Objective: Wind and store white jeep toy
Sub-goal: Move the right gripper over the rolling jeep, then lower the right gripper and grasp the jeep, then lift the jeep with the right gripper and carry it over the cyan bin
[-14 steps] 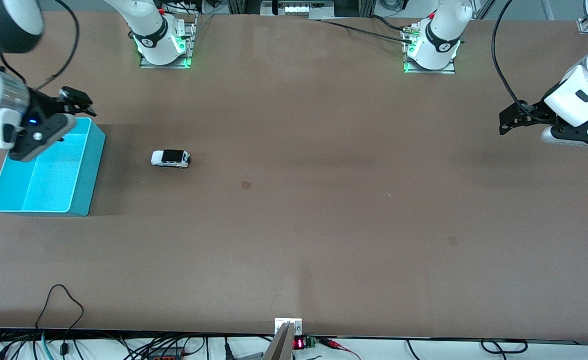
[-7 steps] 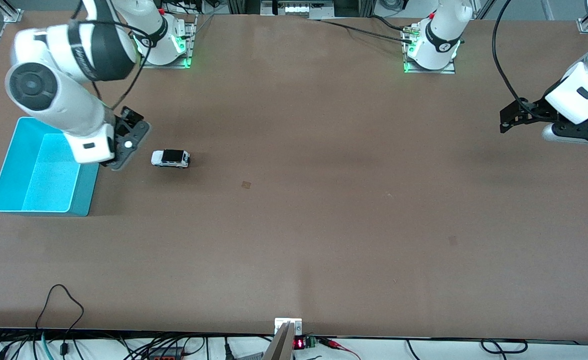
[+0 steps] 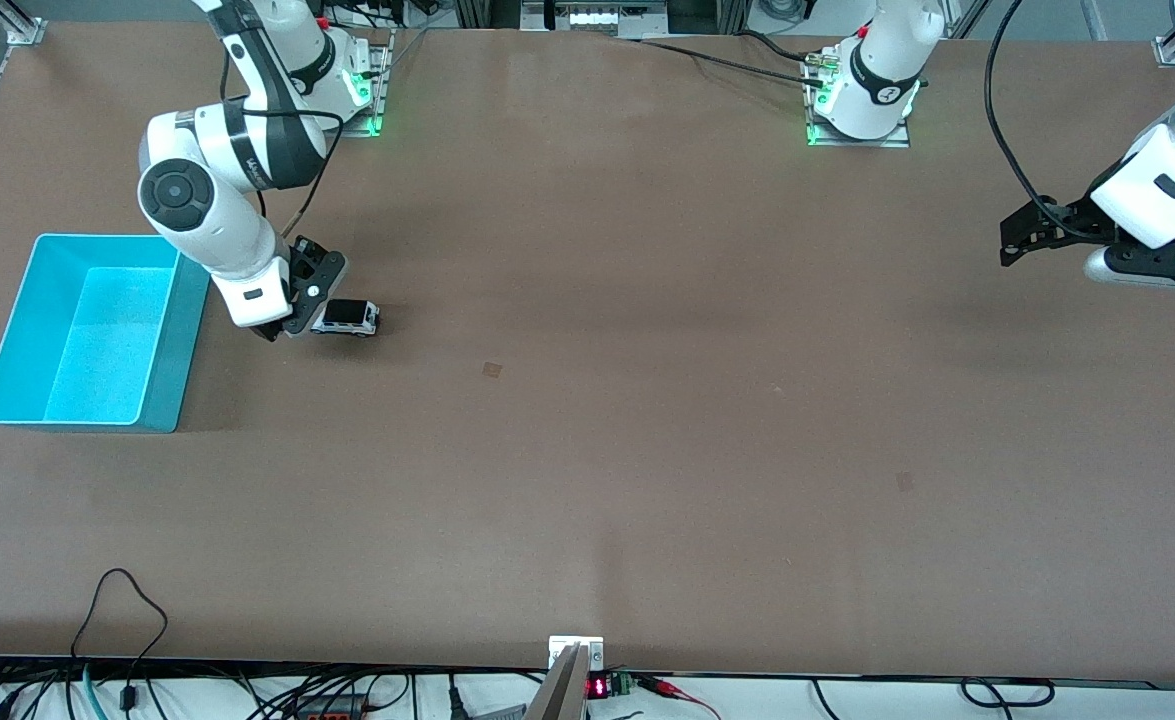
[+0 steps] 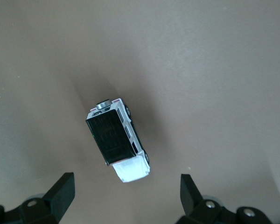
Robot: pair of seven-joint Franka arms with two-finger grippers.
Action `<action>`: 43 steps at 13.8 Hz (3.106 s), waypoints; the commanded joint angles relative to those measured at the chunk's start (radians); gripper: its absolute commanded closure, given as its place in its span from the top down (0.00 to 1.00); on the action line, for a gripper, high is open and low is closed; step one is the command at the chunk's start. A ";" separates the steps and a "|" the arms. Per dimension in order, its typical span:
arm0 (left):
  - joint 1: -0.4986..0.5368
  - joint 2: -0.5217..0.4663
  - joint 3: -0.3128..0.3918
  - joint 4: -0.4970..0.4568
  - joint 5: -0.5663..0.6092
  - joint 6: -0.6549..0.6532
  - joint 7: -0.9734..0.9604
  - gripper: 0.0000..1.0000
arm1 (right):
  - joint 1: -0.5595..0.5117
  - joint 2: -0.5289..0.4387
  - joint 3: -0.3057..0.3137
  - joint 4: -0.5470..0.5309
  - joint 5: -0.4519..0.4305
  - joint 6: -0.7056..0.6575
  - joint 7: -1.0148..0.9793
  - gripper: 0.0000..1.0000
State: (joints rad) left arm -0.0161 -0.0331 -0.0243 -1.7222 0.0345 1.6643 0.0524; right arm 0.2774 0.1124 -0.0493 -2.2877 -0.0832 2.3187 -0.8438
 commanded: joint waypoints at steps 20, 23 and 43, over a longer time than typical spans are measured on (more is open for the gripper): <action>-0.008 -0.011 0.006 0.006 0.031 -0.029 0.017 1.00 | 0.000 0.110 -0.004 -0.184 0.000 0.435 -0.129 0.00; -0.008 -0.011 0.004 0.006 0.036 -0.031 0.018 1.00 | -0.006 0.066 -0.018 -0.058 0.008 0.268 -0.057 0.00; -0.008 -0.013 0.007 0.006 0.035 -0.054 0.018 1.00 | -0.509 0.072 -0.049 0.255 -0.044 -0.168 0.537 0.00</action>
State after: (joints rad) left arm -0.0179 -0.0332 -0.0236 -1.7209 0.0466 1.6288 0.0525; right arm -0.1891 0.1850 -0.1148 -1.9868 -0.1078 2.0903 -0.3464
